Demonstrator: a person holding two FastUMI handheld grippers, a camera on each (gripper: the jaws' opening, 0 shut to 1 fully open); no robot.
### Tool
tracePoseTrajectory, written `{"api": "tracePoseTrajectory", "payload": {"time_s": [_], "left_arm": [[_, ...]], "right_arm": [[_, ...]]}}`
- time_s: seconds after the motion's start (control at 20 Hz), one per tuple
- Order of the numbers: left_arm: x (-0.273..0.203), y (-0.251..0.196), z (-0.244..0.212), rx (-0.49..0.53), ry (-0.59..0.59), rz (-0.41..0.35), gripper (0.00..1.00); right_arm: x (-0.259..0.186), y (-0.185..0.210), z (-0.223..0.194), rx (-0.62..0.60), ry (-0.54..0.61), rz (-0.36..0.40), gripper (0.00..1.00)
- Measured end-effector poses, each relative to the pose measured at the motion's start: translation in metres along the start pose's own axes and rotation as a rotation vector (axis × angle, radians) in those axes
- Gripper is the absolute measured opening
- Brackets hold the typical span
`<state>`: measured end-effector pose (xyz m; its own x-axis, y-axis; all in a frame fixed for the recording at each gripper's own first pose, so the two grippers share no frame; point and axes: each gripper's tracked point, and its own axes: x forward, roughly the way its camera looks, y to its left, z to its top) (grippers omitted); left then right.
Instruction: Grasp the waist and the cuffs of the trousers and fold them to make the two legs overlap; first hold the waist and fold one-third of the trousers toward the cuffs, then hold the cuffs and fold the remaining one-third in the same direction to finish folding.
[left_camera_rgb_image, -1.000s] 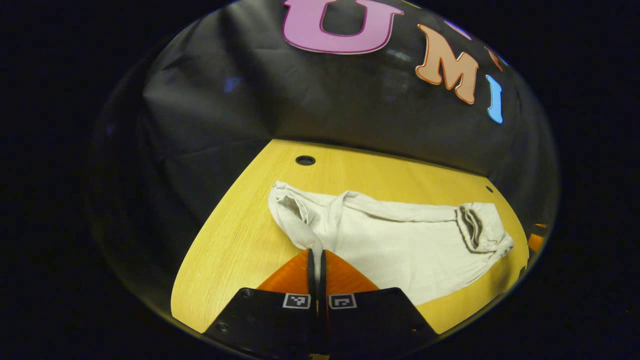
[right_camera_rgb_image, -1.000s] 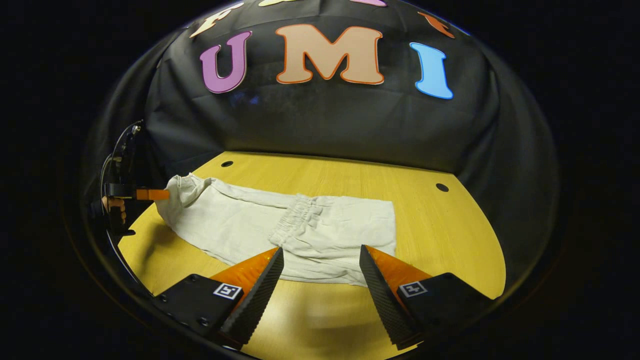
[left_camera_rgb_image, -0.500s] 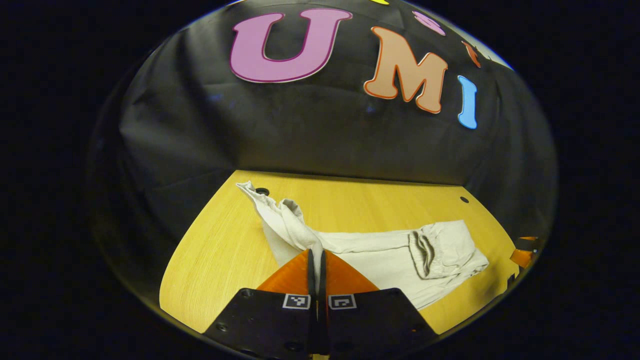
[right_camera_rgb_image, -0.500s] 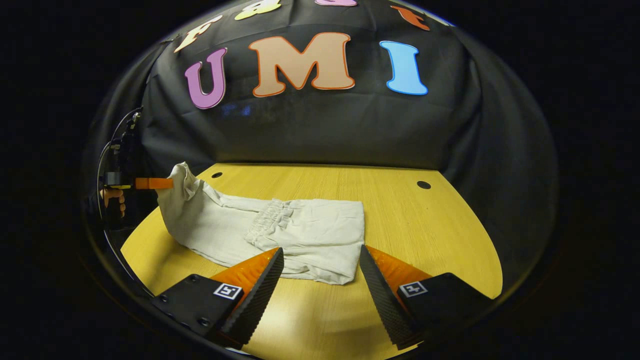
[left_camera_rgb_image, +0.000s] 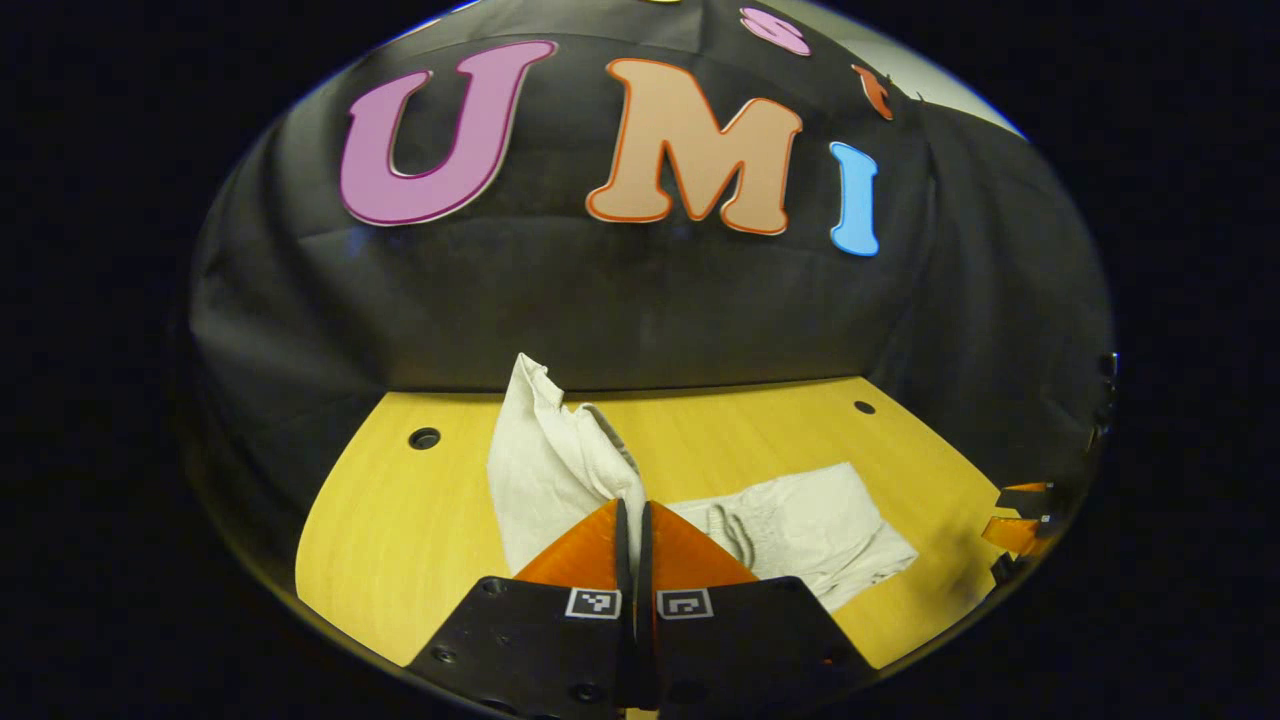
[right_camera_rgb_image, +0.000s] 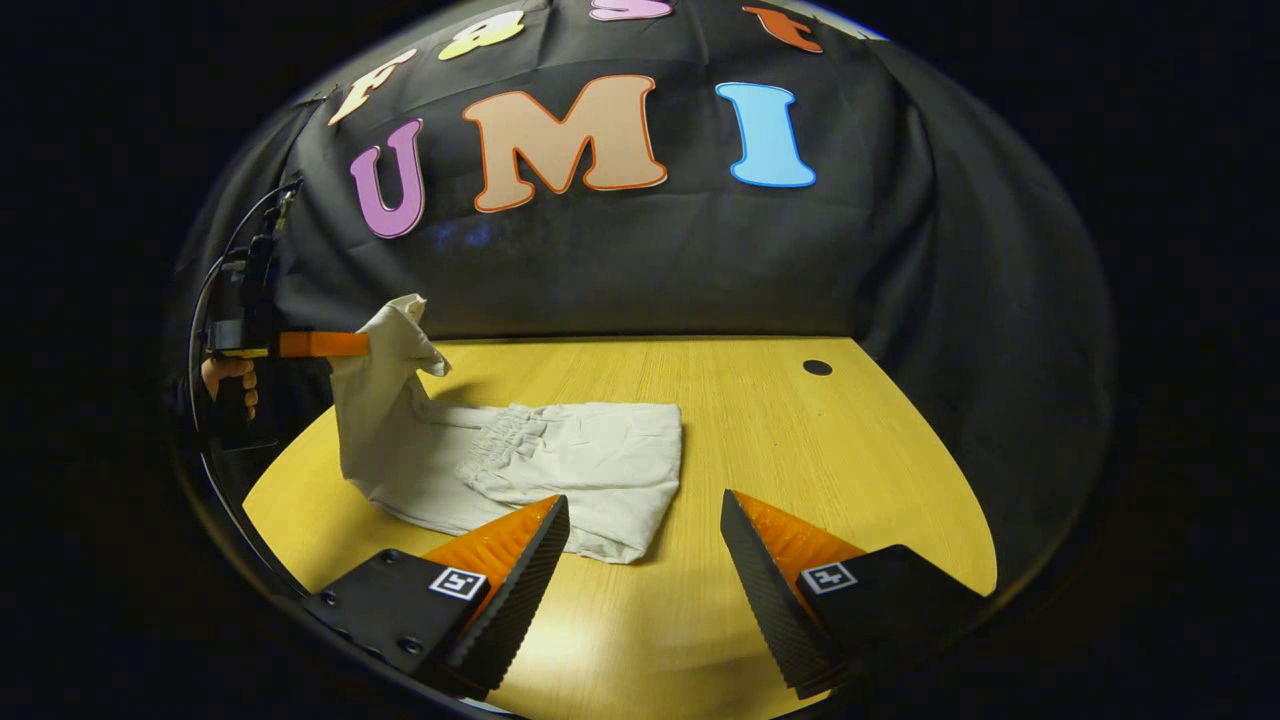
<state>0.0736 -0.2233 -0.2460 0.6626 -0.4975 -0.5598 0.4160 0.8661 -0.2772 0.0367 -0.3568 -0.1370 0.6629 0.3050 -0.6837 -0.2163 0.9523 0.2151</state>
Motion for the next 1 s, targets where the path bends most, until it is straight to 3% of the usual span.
{"api": "tracePoseTrajectory", "payload": {"time_s": [0.5,0.75,1.0], "left_arm": [[0.042,-0.125,0.012,0.084,0.010,-0.168,0.00],[0.071,-0.183,-0.012,0.070,0.070,-0.242,0.00],[0.080,-0.208,-0.049,0.053,0.123,-0.254,0.00]], "right_arm": [[-0.015,-0.056,-0.007,0.032,0.005,-0.031,0.98],[-0.015,-0.077,-0.011,0.048,0.012,-0.036,0.98],[-0.012,-0.089,-0.010,0.054,0.012,-0.027,0.95]]}}
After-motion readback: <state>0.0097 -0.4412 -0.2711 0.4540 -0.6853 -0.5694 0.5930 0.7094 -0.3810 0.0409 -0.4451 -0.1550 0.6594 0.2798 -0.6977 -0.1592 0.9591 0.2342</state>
